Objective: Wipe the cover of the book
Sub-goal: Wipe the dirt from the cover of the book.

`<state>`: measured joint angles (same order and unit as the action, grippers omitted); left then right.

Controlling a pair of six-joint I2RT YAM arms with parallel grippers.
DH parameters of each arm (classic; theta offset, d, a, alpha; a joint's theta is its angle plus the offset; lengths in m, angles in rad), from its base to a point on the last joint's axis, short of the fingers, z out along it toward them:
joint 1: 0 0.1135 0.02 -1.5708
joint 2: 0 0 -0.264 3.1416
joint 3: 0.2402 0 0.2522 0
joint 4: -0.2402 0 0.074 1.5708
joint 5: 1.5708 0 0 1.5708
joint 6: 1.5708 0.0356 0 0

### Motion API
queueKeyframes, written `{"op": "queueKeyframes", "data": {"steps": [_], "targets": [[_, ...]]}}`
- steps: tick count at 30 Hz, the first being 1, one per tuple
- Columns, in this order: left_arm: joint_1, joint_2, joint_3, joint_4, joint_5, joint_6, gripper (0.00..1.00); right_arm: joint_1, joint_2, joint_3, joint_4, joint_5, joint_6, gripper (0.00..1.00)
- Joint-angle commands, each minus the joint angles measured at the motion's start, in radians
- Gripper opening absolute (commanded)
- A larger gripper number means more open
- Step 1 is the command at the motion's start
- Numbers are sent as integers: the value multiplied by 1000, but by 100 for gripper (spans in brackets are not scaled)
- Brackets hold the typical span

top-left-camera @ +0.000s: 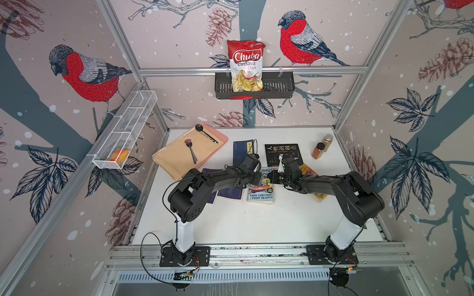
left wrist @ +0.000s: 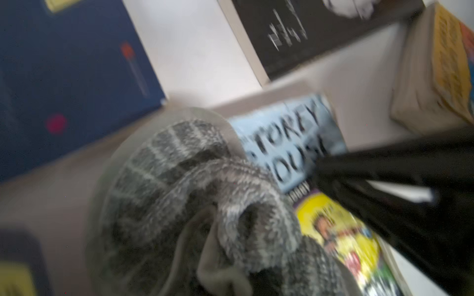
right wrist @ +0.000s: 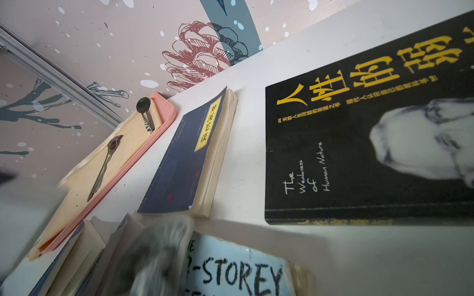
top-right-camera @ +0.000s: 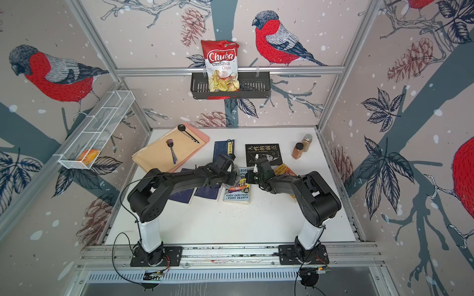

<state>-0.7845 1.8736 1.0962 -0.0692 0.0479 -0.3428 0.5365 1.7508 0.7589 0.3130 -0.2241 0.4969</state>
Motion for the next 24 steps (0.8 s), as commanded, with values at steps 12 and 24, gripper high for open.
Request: {"op": "queueKeyframes", "data": {"steps": [12, 24], "targets": [[63, 154, 158, -90, 12, -20, 0, -2, 17, -12, -121, 37, -1, 13], [-79, -9, -61, -92, 21, -65, 0, -4, 7, -17, -126, 40, -9, 13]]}}
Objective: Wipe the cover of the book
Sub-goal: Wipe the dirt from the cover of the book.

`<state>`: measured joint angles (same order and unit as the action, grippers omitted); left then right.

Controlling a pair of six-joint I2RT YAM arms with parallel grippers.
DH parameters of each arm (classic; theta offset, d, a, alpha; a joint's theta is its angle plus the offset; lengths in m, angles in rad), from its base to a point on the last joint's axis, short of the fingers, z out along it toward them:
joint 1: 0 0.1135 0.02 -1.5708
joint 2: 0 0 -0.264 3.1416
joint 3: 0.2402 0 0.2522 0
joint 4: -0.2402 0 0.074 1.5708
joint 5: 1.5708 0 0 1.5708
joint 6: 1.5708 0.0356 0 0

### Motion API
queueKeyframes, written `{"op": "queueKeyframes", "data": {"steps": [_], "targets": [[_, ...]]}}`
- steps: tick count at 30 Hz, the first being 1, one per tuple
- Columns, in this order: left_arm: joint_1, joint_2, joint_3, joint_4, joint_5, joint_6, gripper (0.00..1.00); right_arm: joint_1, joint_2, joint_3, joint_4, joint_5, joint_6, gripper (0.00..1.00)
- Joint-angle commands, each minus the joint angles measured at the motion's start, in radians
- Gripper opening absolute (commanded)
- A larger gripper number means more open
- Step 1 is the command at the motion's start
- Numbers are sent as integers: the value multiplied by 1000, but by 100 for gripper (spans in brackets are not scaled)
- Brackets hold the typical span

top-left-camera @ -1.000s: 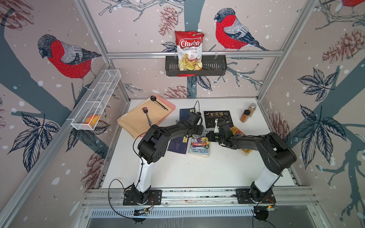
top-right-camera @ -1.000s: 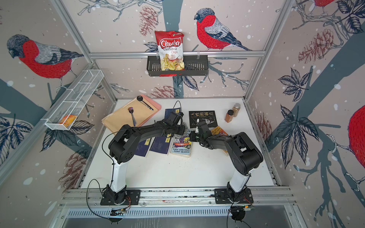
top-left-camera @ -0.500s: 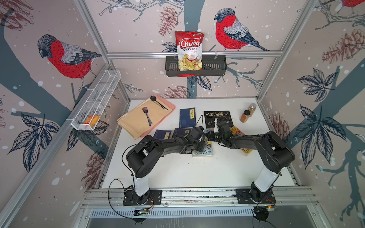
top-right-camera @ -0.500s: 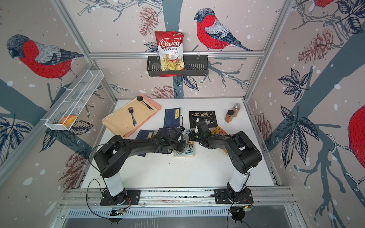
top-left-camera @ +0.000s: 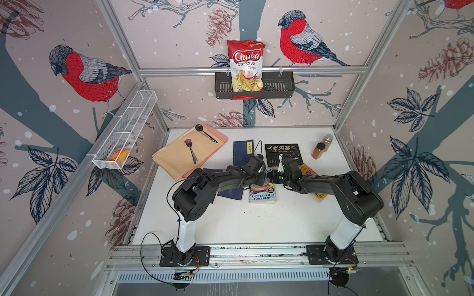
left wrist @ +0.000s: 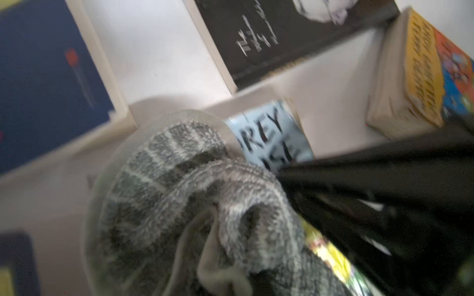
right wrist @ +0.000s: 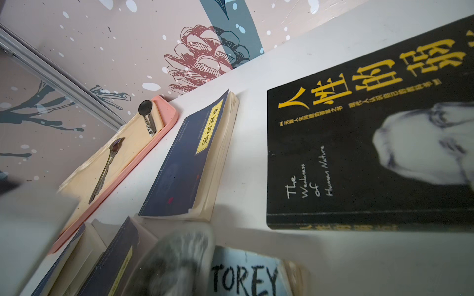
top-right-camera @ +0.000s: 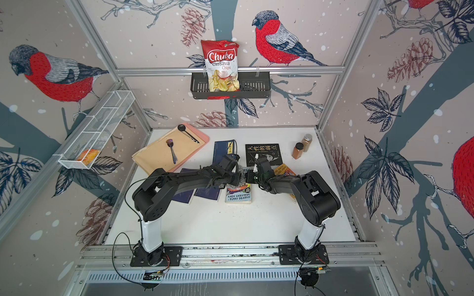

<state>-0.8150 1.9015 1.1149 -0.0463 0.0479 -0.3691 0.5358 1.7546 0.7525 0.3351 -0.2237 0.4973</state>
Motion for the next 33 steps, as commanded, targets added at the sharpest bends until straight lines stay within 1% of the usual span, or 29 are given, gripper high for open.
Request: {"op": "queueKeyframes", "data": {"steps": [1, 2, 4, 6, 9, 13, 16, 18, 20, 23, 24, 25, 30, 31, 33], "targets": [[-71, -64, -111, -105, 32, -61, 0, -5, 4, -11, -150, 40, -11, 13], [-85, -85, -155, -100, 39, -79, 0, -5, 4, -12, -151, 40, -11, 13], [-92, -122, -197, -85, 52, -100, 0, -6, 0, -16, -153, 38, -13, 13], [-81, -125, -192, -78, 24, -90, 0, -7, -2, -18, -156, 38, -15, 13], [-19, -38, -98, -92, 35, -37, 0, -9, -7, -19, -159, 41, -17, 13], [74, 111, 92, -103, 39, 21, 0, -11, -10, -21, -154, 41, -13, 13], [106, 183, 226, -137, 38, 52, 0, -11, -9, -24, -150, 37, -11, 13], [119, 216, 289, -175, 17, 68, 0, -11, -8, -25, -147, 35, -11, 13], [128, 222, 306, -190, 15, 76, 0, -11, -10, -28, -141, 32, -9, 13], [129, 183, 273, -175, 24, 77, 0, -11, -18, -31, -133, 28, -14, 13], [129, 164, 258, -168, 34, 76, 0, -11, -28, -36, -128, 23, -17, 15], [130, 144, 244, -164, 42, 73, 0, -11, -40, -40, -123, 19, -18, 19], [127, 59, 204, -143, 95, 64, 0, -11, -132, -54, -136, 24, -25, 44], [126, 47, 203, -142, 113, 62, 0, -11, -150, -53, -150, 35, -28, 47], [118, 31, 204, -146, 138, 59, 0, -11, -189, -54, -180, 51, -35, 51]]}}
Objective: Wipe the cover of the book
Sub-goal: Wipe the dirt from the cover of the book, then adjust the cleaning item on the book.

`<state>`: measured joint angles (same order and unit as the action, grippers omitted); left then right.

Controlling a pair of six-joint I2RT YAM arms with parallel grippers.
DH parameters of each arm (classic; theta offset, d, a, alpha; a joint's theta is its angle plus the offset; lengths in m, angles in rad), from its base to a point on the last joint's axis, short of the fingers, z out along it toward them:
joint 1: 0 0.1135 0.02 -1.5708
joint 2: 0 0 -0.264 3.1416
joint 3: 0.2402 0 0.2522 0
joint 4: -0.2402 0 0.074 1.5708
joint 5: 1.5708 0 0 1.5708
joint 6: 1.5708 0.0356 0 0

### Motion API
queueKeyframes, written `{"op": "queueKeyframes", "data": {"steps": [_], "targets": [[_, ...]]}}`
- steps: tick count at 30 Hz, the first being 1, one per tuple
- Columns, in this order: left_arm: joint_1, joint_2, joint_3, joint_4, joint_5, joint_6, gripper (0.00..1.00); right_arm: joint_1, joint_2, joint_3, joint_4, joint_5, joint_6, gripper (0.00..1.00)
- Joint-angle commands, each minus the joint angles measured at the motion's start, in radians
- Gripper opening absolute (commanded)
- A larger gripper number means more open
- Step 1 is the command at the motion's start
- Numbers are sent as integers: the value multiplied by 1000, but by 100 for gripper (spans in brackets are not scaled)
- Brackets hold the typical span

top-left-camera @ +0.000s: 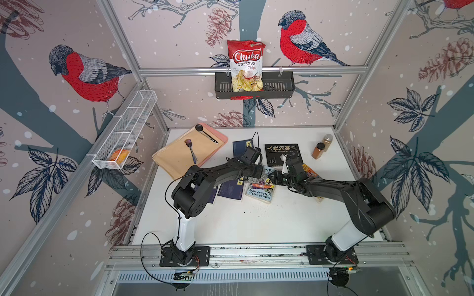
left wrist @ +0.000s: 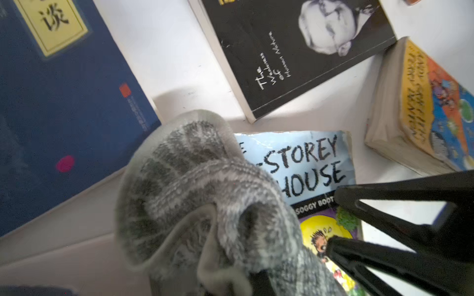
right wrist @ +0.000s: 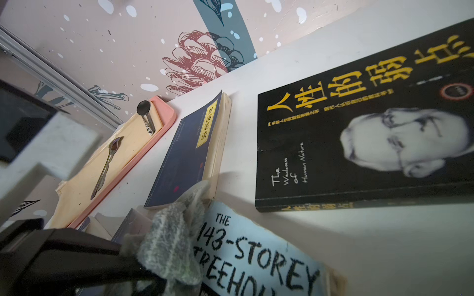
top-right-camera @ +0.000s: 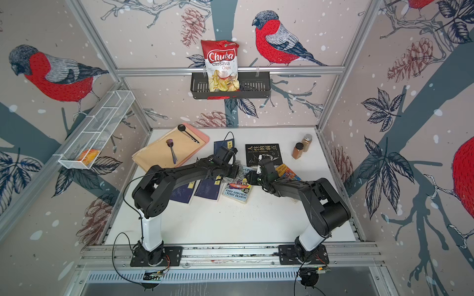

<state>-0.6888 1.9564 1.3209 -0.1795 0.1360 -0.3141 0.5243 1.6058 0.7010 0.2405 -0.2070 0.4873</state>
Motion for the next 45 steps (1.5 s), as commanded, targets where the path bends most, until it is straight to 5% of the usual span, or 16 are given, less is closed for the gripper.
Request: {"op": "queueKeyframes", "data": {"steps": [1, 9, 11, 14, 17, 22, 31, 45], "targets": [[-13, -29, -2, -15, 61, 4, 0, 2, -58, -4, -96, 43, -28, 51], [-66, -40, -16, 43, 180, -36, 5, 4, -235, -38, -173, 95, -39, 56], [-67, -36, -31, 74, 219, -47, 16, 4, -261, -47, -186, 102, -48, 57], [-66, -39, -54, 101, 218, -51, 49, 5, -282, -62, -194, 110, -65, 60], [-53, -52, -58, 88, 192, -48, 58, 22, -276, -59, -195, 117, -93, 61], [4, -138, -116, 112, 193, -54, 67, 114, -237, -5, -207, 206, -142, 67], [133, -330, -257, 214, 355, -72, 74, 217, -230, 57, -201, 301, -188, 73], [67, -156, -223, 296, 460, -103, 76, 217, -344, -13, -211, 316, -186, 74]]}}
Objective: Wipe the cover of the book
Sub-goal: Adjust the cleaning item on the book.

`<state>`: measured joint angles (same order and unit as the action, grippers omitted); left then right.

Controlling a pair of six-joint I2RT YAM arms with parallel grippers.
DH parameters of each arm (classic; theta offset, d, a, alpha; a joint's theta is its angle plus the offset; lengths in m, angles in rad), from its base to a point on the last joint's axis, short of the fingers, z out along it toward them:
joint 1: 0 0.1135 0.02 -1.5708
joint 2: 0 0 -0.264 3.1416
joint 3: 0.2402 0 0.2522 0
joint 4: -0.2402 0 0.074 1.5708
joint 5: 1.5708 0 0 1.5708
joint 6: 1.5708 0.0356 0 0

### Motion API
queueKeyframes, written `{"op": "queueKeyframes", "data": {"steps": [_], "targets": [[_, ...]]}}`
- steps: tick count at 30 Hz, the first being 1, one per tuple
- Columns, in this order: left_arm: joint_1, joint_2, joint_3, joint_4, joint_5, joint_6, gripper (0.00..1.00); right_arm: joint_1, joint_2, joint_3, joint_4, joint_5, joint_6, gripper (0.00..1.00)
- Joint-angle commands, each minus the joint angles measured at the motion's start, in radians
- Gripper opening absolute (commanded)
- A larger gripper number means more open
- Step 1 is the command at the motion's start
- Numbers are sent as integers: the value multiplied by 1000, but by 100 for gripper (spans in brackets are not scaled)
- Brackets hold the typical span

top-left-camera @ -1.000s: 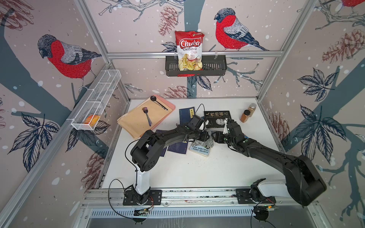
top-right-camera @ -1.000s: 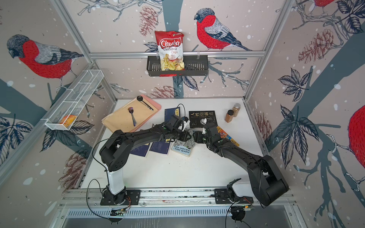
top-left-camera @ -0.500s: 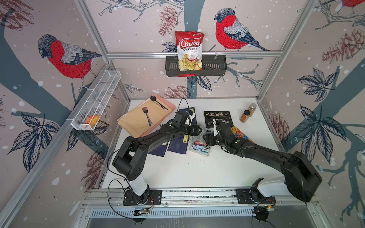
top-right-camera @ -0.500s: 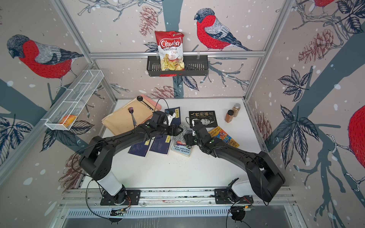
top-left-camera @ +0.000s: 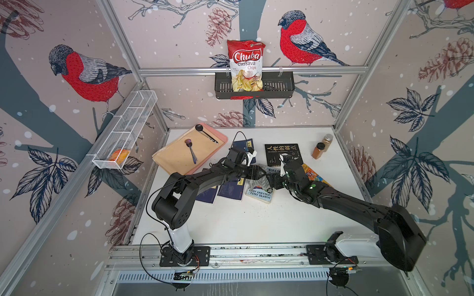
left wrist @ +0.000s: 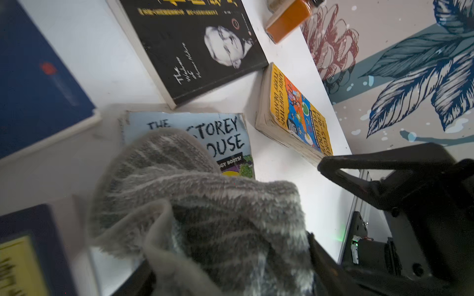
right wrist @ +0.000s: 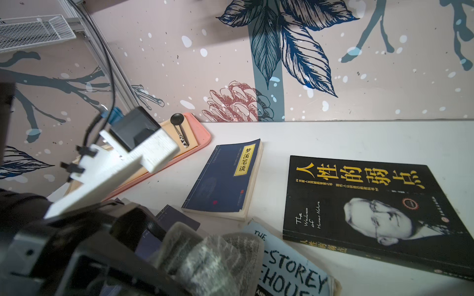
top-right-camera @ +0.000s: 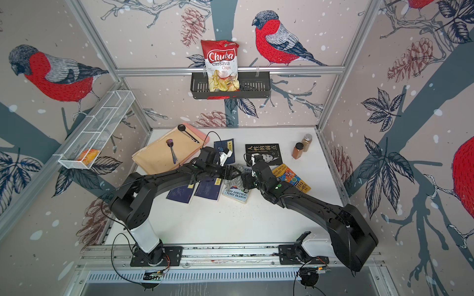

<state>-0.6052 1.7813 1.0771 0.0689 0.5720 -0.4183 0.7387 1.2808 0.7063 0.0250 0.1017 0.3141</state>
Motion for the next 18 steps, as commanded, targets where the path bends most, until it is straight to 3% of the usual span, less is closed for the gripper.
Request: {"op": "queueKeyframes", "data": {"steps": [1, 14, 16, 18], "targets": [[-20, 26, 24, 51, 28, -2, 77, 1, -23, -30, 18, -3, -15, 74], [-10, 33, 46, 88, 80, -45, 78, 11, 80, -91, 219, -112, -32, 71], [-9, 24, 45, 88, 78, -47, 78, 10, 109, -71, 214, -90, -30, 62], [-7, 16, 43, 80, 71, -47, 78, 8, 130, -58, 212, -72, -23, 41]]}}
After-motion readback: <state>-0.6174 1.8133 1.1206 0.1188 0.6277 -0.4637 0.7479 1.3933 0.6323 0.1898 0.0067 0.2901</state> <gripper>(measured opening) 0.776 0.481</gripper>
